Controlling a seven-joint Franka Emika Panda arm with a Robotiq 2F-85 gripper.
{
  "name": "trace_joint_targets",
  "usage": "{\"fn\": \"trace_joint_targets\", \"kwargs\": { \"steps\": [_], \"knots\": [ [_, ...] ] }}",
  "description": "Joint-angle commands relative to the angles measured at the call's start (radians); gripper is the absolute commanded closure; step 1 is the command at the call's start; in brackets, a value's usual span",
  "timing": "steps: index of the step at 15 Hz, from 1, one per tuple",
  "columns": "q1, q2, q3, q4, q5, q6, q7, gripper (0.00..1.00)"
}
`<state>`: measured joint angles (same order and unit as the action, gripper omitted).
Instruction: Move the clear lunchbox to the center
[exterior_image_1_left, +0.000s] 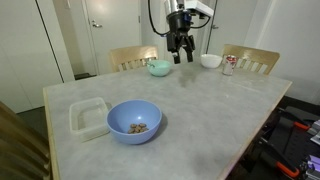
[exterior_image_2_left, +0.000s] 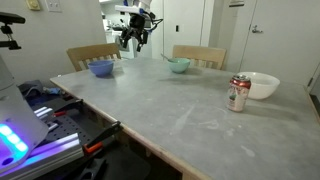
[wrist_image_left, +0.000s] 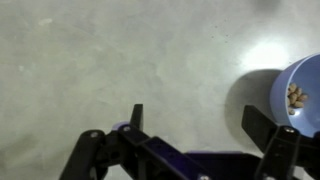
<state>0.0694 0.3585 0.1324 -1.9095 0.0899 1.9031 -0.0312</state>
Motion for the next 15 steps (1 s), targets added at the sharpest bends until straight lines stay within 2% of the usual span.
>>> {"fn": "trace_joint_targets", "kwargs": {
  "steps": [1, 4, 5, 9, 11, 12, 15],
  "knots": [
    [0.03, 0.096, 0.02, 0.161, 0.043, -0.116, -0.022, 0.0],
    [0.072, 0.147, 0.034, 0.232, 0.015, -0.106, -0.031, 0.0],
    [0.063, 0.096, 0.02, 0.162, 0.027, -0.086, -0.007, 0.0],
    [0.087, 0.131, 0.026, 0.206, 0.024, -0.086, -0.008, 0.0],
    [0.114, 0.133, 0.024, 0.223, 0.003, -0.088, 0.047, 0.0],
    [0.146, 0.132, 0.006, 0.226, -0.033, -0.085, 0.142, 0.0],
    [0.198, 0.163, 0.009, 0.266, -0.06, -0.085, 0.282, 0.0]
  ]
}}
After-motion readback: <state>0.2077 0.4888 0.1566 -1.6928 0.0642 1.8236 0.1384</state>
